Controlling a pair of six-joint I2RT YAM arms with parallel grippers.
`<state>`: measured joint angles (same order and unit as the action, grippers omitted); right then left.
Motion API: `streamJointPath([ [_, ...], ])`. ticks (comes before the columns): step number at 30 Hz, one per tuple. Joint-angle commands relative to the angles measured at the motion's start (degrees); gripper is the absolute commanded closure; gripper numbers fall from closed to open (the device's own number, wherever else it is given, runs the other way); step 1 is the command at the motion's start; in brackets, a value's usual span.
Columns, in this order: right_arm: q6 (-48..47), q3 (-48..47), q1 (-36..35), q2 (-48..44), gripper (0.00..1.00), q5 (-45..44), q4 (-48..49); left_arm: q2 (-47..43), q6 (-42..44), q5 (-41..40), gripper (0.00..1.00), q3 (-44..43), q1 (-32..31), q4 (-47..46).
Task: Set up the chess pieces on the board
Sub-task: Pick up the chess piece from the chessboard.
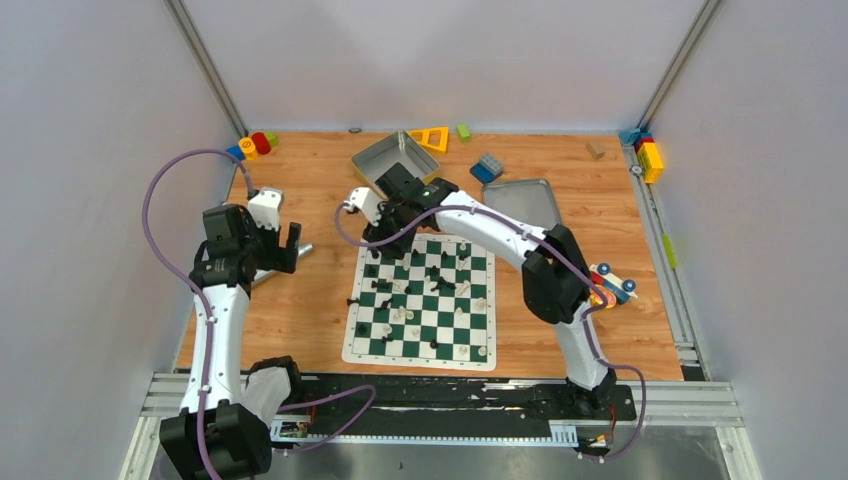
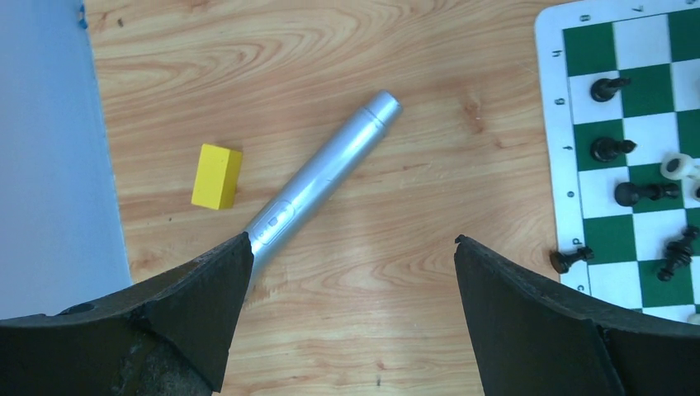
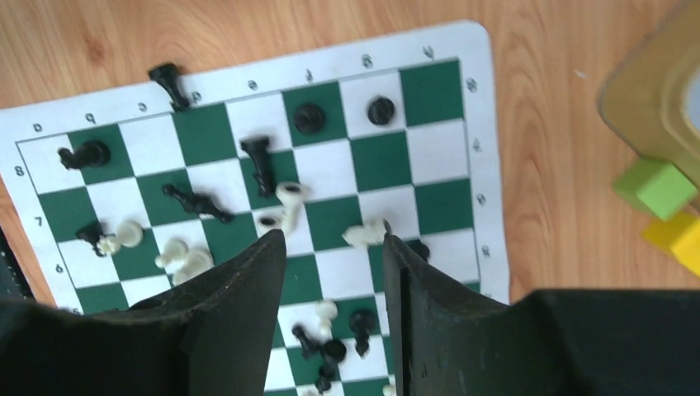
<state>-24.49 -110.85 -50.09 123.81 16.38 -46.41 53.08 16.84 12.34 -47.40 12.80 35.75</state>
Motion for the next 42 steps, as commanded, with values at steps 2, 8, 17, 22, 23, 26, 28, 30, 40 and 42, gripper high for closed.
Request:
streamJointPath([
  [2, 2.01, 6.62, 3.77, -7.37, 0.53, 0.27, 1.22, -0.66, 3.62, 10.91, 0.01, -0.06, 0.5, 0.23],
  [8, 2.93, 15.53, 7.43, -14.27, 0.55, 4.59, 2.36, -0.41, 20.57, 28.56, 0.03, -1.08, -0.81, 11.02],
  [17, 1.76, 26.44, 11.22, -21.81, 0.58, 7.23, 4.64, 3.58, 37.12, 25.16, 0.19, 3.66, -15.67, 12.41],
  [22, 1.2, 29.4, 12.73, -24.73, 0.59, 8.69, 4.73, 4.75, 39.52, 21.52, 0.2, 9.27, -22.56, 4.54],
  [23, 1.12, 29.94, 12.93, -25.2, 0.59, 8.98, 4.73, 5.15, 40.32, 20.56, 0.2, 10.42, -23.87, 3.73],
  [26, 1.02, 31.57, 13.4, -26.55, 0.59, 9.43, 5.2, 6.49, 41.54, 19.12, 0.22, 11.75, -25.6, 0.67],
  [28, 1.16, 32.43, 13.67, -27.06, 0.6, 9.79, 5.63, 8.1, 41.86, 18.5, 0.24, 12.19, -26.54, -0.83],
  [30, 1.28, 33.15, 13.89, -27.48, 0.6, 10.21, 5.88, 9.77, 42.09, 17.53, 0.26, 12.25, -27.42, -2.29],
  [40, 1.2, 34.3, 14.05, -28.23, 0.61, 11.51, 6.41, 15.71, 44.29, 13.14, 0.32, 11.44, -28.81, -4.7],
  [42, 1.2, 34.37, 14.06, -27.99, 0.61, 11.71, 6.51, 16.4, 44.73, 12.05, 0.32, 11.55, -29.02, -4.87],
])
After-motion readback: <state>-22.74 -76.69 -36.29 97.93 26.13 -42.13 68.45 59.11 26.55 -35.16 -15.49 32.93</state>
